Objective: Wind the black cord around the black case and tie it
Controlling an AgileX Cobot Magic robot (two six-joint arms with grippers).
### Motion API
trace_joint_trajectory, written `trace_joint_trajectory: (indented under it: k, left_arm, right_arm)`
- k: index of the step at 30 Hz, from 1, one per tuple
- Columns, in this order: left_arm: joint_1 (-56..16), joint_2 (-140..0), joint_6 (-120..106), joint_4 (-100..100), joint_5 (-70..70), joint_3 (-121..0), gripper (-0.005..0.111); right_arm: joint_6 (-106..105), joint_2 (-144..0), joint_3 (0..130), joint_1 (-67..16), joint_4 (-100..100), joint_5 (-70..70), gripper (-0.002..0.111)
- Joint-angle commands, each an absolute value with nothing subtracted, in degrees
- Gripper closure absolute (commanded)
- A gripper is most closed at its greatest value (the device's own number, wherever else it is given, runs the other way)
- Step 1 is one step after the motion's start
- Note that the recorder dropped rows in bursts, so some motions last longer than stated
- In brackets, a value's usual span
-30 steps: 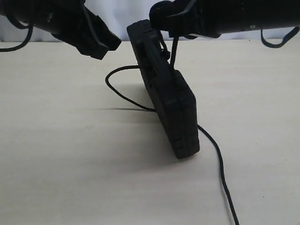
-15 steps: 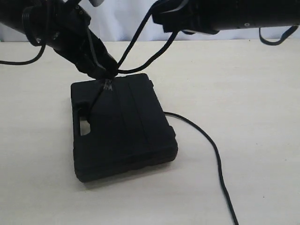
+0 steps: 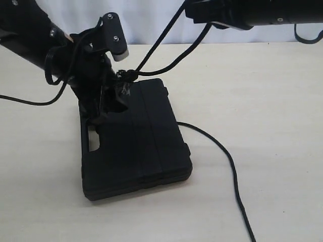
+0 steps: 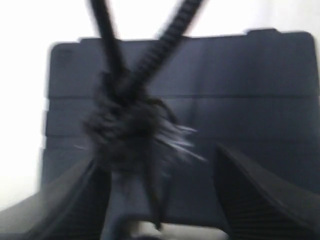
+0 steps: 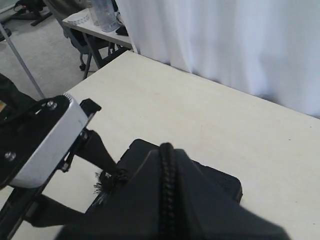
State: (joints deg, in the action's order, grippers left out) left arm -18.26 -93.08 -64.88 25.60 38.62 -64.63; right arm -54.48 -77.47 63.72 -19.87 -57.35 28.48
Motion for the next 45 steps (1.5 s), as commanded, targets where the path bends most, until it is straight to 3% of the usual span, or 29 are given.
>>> trace_joint_trajectory:
  k: [1, 12, 24, 27, 32, 34, 39, 45]
  left_arm:
    - [-18.65, -93.19, -70.23, 28.76, 32.02, -64.41, 0.049]
    - [-18.65, -93.32, -91.75, 49.39, 32.21, -64.41, 0.052]
    - [-18.65, -96.90, -91.75, 50.24, 31.73, -64.41, 0.095]
    - [-18.65, -96.90, -91.75, 50.24, 31.06, -64.41, 0.107]
    - [-18.65, -96.90, -91.63, 50.66, 29.80, -64.41, 0.107]
    - [-18.65, -96.90, -91.63, 50.44, 29.74, -64.41, 0.107]
    - [-18.65, -96.90, -93.02, 45.93, 29.91, -64.41, 0.107]
    - [-18.65, -96.90, -94.43, 41.02, 29.74, -64.41, 0.107]
  right_arm:
    - [-54.21, -77.30, 63.77, -19.34, -54.53, 27.10, 0.104]
    - [-54.21, -77.30, 63.77, -19.34, -52.83, 23.84, 0.104]
    - [-51.39, -77.30, 63.77, -19.34, -52.83, 23.71, 0.102]
    - [-49.19, -77.30, 63.77, -19.34, -52.83, 23.72, 0.089]
    - [-34.69, -76.99, 63.90, -18.05, -36.80, 25.16, 0.051]
    - [-25.32, -76.62, 63.90, -15.71, -25.11, 28.04, 0.041]
    - [-12.84, -76.11, 63.74, -9.29, 1.00, 43.57, 0.039]
    - [-19.77, -76.11, 58.22, -7.86, 0.78, 48.85, 0.039]
